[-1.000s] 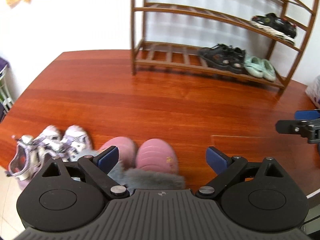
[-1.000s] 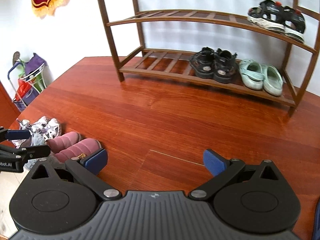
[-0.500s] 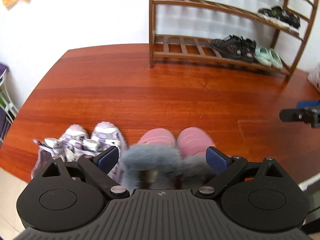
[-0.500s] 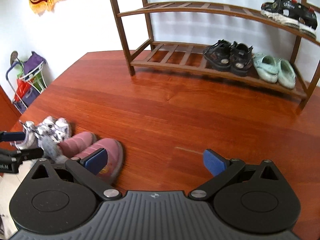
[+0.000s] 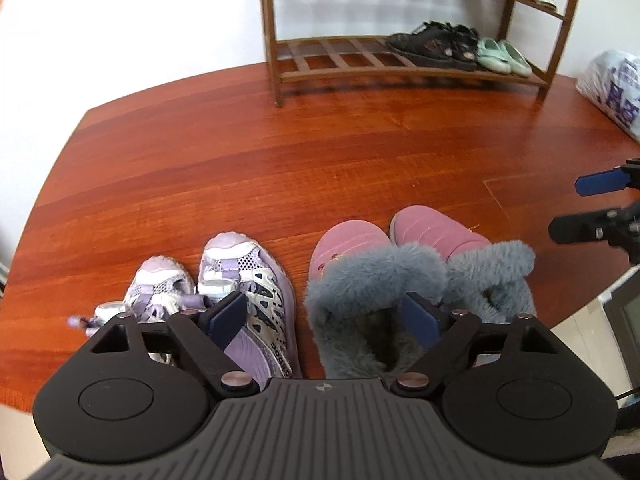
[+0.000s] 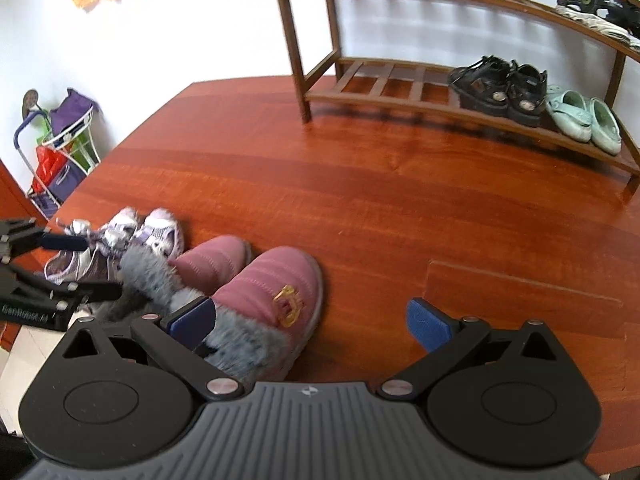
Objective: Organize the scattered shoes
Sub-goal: 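Move both tools down toward the pink fur-lined slippers on the floor, then grasp one pink slipper with the right tool while the left tool grasps the other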
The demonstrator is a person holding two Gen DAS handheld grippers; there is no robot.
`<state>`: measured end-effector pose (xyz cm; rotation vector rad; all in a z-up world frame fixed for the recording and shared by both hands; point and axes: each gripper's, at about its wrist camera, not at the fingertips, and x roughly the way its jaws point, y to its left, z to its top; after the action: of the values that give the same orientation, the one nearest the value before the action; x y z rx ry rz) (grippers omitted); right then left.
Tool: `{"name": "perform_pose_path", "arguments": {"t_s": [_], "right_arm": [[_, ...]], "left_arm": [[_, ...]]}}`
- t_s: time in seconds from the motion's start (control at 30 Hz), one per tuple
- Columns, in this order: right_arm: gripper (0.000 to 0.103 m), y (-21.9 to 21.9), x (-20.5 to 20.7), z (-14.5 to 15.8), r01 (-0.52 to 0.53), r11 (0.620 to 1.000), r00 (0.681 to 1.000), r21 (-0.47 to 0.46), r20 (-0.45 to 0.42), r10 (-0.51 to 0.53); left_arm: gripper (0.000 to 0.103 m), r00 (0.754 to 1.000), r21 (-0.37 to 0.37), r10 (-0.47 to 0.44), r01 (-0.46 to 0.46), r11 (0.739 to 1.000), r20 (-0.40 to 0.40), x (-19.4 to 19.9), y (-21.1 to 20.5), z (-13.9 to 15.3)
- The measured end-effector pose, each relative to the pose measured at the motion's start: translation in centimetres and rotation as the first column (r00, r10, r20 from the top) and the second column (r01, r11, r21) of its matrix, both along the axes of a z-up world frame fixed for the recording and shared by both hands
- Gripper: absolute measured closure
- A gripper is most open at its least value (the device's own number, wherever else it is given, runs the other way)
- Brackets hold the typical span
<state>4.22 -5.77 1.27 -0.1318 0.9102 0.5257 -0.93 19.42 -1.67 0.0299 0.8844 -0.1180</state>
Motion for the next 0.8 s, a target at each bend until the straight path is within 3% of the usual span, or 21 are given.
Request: {"name": "perform_pose_path", "arguments": {"t_s": [0.33,0.63,0.8], "right_arm": [[0.001,2.8,-0.8,-3.0,0.029,0.998,0.999,-0.054,-0.027,-0.030],[0.017,5.0,-0.2,-5.8,0.064,0.993,0.997,-0.100,-0.026,-0.067],[0.026,5.6,0.3,-7.0,0.085,0.991,0.995,-0.104,-0.039,-0.089]], "left_arm": [[0.028,0.995,0.032,-0.099,0.100,0.994,-0.028,1.8,-0.1,-2.6],[0.030,0.993,0.021,-0.116,0.117,0.993,-0.020,3.0,-0.6,-4.1],[0.038,0.993,0.021,-0.115,0.115,0.993,-0.030,3.8,-1.2,-4.8]]}}
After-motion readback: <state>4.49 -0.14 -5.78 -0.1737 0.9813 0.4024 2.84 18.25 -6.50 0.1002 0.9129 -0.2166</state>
